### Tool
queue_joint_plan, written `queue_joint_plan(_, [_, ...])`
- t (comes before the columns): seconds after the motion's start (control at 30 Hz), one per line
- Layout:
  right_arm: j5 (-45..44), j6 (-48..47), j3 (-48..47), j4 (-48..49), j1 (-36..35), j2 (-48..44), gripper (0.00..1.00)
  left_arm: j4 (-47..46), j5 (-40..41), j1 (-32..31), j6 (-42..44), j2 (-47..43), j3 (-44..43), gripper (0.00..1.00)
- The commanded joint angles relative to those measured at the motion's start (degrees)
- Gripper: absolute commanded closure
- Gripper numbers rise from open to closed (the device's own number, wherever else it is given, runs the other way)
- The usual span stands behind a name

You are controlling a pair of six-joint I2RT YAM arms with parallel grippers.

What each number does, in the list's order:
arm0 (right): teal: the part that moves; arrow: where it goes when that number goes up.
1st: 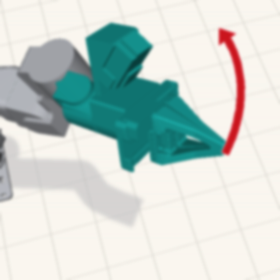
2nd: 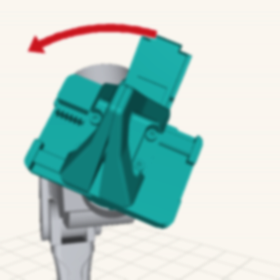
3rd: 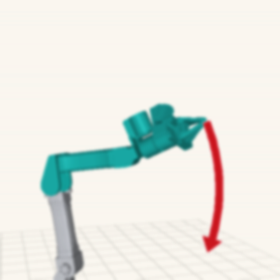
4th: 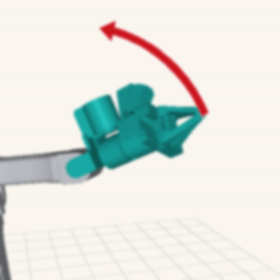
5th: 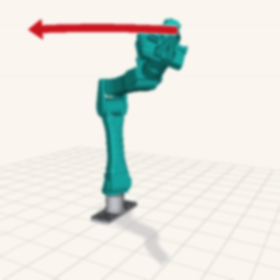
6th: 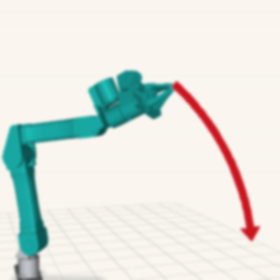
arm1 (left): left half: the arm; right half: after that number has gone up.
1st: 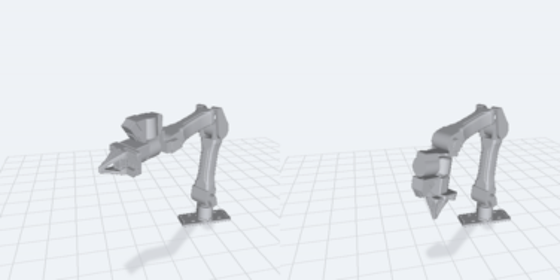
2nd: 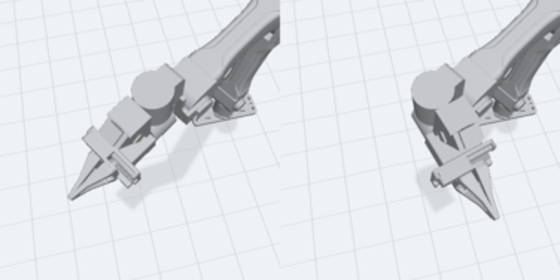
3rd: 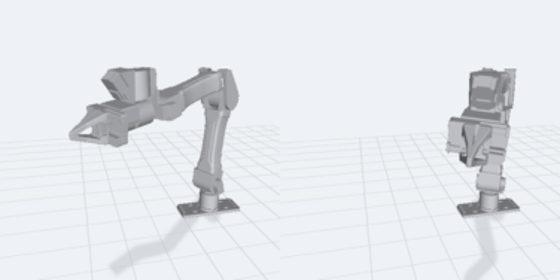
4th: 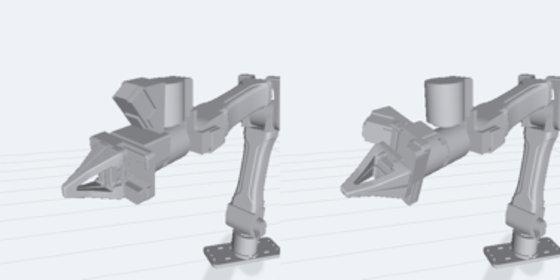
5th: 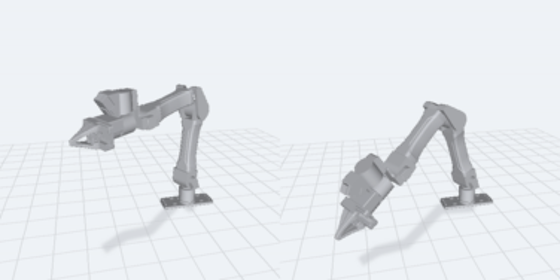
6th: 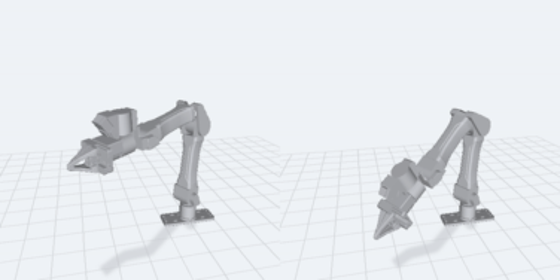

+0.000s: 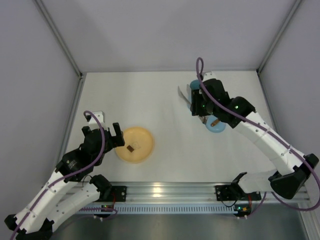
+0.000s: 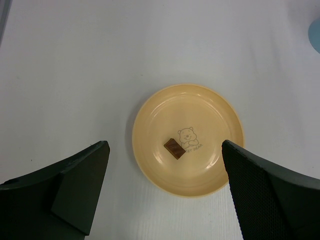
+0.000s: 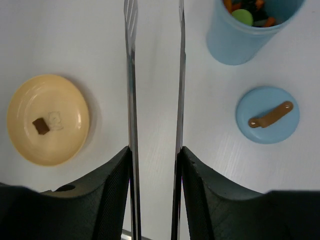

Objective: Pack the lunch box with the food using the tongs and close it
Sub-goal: Place the fake food in the packing box, then pick up the fake food from the plate.

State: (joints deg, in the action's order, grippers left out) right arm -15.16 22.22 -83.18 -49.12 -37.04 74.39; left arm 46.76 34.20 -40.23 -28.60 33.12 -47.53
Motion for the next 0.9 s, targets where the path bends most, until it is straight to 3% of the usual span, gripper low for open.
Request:
queue_joint_plan(0.0, [-1.0, 3.3, 0.6, 3.3, -9.9, -1.3, 0.58, -2.1, 1.0, -0.3, -0.3, -0.4, -0.2, 0.01])
queue_joint_plan(0.3, [-2.3, 7.8, 0.0, 10.3, -30.3, 10.9, 0.58, -2.1, 1.2, -0.3, -0.3, -0.5, -0.3, 0.01])
queue_joint_plan(0.5, [-1.2, 9.1, -2.0, 13.0, -35.4, 19.3, 0.56, -2.0, 1.2, -0.3, -0.4, -0.6, -0.2, 0.01])
queue_joint_plan(0.87, [0.0, 10.4, -2.6, 14.8, -39.0, 23.9, 0.56, -2.0, 1.1, -0.3, -0.3, -0.5, -0.3, 0.01])
